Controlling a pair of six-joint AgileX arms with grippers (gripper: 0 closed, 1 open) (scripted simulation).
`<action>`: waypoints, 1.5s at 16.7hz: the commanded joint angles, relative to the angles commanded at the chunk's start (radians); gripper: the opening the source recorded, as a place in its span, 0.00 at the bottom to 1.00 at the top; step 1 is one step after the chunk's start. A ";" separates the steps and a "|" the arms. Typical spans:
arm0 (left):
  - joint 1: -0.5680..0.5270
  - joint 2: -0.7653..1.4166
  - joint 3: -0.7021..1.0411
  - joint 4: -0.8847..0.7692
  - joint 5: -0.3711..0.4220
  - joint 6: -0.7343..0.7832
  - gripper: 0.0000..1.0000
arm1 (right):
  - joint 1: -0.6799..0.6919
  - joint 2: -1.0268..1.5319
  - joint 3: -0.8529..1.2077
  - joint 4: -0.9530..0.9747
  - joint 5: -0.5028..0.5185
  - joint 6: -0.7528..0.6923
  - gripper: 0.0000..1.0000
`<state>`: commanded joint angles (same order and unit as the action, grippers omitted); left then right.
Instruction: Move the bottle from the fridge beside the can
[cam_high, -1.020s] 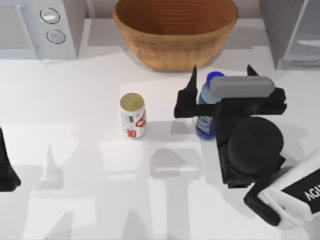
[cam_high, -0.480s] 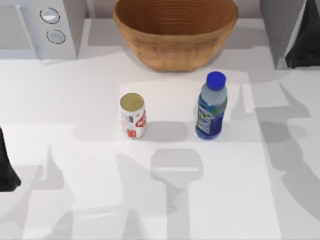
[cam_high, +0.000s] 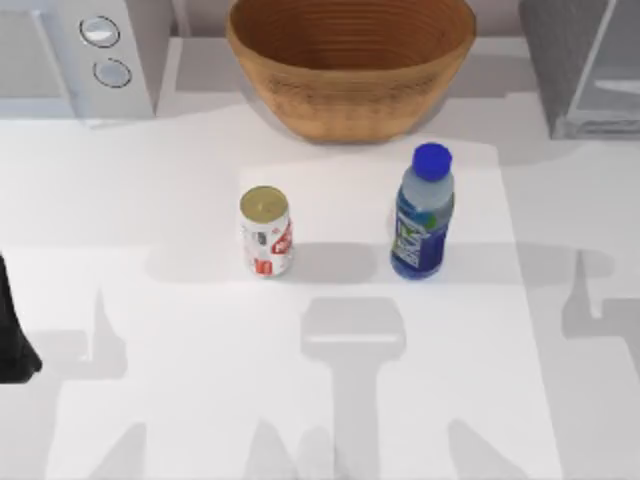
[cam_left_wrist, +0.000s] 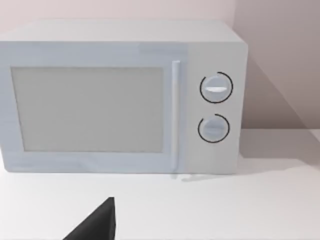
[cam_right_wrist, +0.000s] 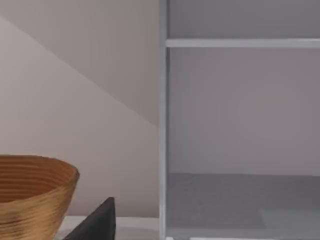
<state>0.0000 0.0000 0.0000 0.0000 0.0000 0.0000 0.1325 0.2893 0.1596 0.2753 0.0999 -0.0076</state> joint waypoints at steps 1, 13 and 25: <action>0.000 0.000 0.000 0.000 0.000 0.000 1.00 | -0.031 -0.072 -0.035 -0.066 -0.024 0.001 1.00; 0.000 0.000 0.000 0.000 0.000 0.000 1.00 | -0.130 -0.296 -0.148 -0.286 -0.098 0.007 1.00; 0.000 0.000 0.000 0.000 0.000 0.000 1.00 | -0.133 -0.764 0.236 -1.121 -0.100 0.006 1.00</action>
<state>0.0000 0.0000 0.0000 0.0000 0.0000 0.0000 -0.0002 -0.4751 0.3954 -0.8461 0.0001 -0.0020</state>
